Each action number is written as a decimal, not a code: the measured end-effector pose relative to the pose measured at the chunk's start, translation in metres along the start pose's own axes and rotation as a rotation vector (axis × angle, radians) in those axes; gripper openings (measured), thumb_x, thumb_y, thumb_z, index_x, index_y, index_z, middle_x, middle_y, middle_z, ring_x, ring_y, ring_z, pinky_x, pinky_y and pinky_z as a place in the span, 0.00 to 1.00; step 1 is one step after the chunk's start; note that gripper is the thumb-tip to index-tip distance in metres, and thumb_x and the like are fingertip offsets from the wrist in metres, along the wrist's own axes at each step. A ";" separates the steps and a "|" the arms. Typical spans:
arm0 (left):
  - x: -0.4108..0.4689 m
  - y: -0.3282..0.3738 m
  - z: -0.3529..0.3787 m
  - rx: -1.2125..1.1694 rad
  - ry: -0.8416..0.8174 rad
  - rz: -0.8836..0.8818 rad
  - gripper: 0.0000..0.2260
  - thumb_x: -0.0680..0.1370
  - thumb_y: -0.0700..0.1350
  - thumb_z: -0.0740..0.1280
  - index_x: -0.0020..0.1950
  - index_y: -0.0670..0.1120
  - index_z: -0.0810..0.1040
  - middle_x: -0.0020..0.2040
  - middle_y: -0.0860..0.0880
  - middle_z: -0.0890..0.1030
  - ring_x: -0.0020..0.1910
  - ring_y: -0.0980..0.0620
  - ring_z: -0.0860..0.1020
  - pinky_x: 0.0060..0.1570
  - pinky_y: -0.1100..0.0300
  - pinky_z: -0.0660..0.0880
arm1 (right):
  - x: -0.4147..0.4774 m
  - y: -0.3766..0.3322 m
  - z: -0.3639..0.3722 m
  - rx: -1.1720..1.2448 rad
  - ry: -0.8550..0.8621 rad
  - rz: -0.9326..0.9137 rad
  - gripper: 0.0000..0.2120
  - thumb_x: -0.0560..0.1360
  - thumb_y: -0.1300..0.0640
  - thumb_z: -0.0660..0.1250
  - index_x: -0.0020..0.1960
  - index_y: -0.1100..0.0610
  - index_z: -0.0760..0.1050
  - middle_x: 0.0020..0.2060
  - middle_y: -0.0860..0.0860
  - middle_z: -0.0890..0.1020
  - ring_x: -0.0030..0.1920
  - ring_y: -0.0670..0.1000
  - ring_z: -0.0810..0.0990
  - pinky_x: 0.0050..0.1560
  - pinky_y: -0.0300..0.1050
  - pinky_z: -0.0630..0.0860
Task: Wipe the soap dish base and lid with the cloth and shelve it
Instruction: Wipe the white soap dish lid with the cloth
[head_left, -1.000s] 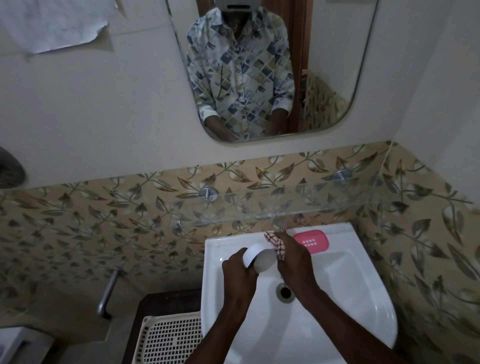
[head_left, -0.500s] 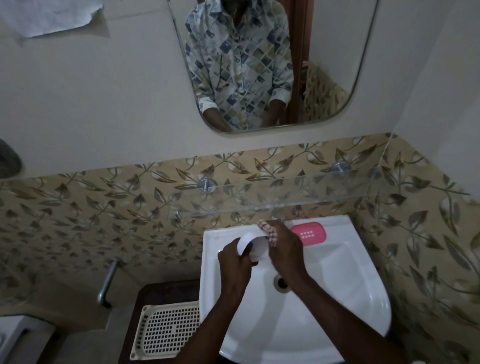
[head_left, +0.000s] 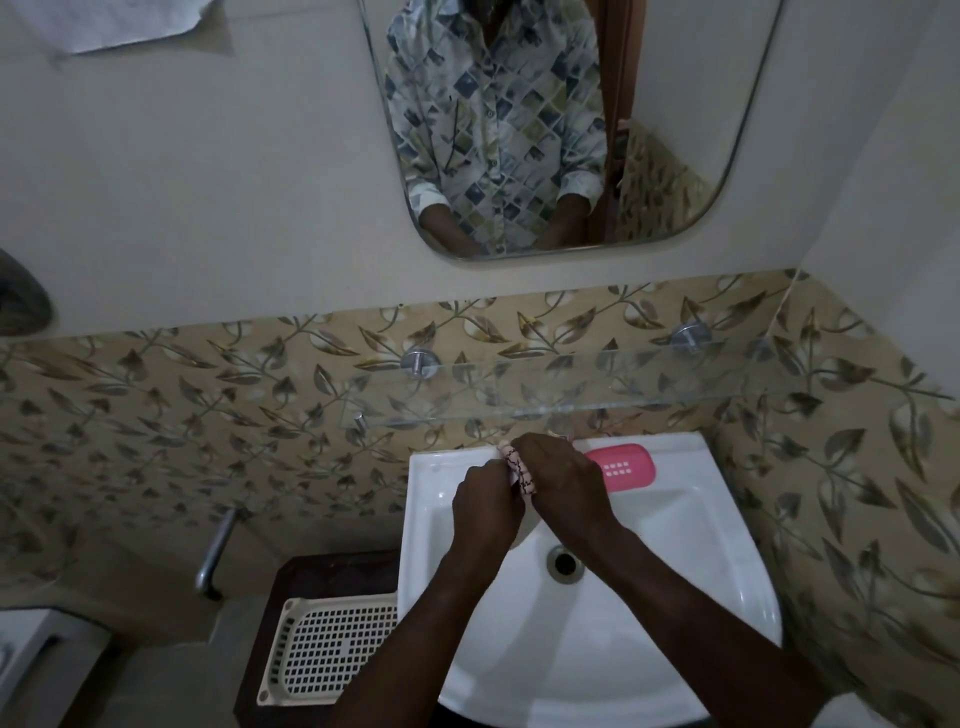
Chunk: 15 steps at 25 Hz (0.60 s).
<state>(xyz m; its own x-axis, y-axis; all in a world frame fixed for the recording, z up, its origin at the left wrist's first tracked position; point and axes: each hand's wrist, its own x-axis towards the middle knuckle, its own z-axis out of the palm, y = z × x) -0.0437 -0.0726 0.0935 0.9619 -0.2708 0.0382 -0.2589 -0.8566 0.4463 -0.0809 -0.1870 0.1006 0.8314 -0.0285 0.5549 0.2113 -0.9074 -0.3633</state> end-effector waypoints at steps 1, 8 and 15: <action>0.000 -0.001 0.004 -0.004 0.001 0.004 0.07 0.78 0.39 0.62 0.50 0.41 0.79 0.49 0.42 0.84 0.49 0.41 0.80 0.45 0.52 0.73 | 0.000 -0.001 0.002 0.010 -0.028 0.090 0.13 0.73 0.67 0.64 0.54 0.58 0.81 0.48 0.53 0.85 0.49 0.55 0.83 0.46 0.48 0.80; -0.012 0.001 0.021 -0.510 0.333 -0.190 0.14 0.83 0.46 0.61 0.38 0.46 0.77 0.32 0.57 0.78 0.33 0.60 0.77 0.33 0.72 0.68 | 0.004 0.000 0.008 0.379 -0.022 0.848 0.14 0.75 0.62 0.69 0.59 0.63 0.79 0.53 0.58 0.84 0.54 0.60 0.82 0.51 0.45 0.76; 0.008 -0.009 0.024 -1.051 0.176 -0.509 0.17 0.82 0.52 0.63 0.64 0.42 0.76 0.60 0.39 0.79 0.58 0.41 0.78 0.57 0.45 0.77 | -0.016 -0.016 0.026 0.493 -0.105 1.109 0.08 0.72 0.62 0.68 0.51 0.62 0.79 0.45 0.58 0.84 0.44 0.57 0.83 0.44 0.47 0.81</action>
<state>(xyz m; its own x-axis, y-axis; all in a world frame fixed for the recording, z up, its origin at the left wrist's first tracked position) -0.0356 -0.0780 0.0681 0.9534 0.1323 -0.2712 0.2789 -0.0435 0.9593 -0.0837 -0.1612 0.0779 0.7172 -0.6327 -0.2921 -0.4868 -0.1551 -0.8596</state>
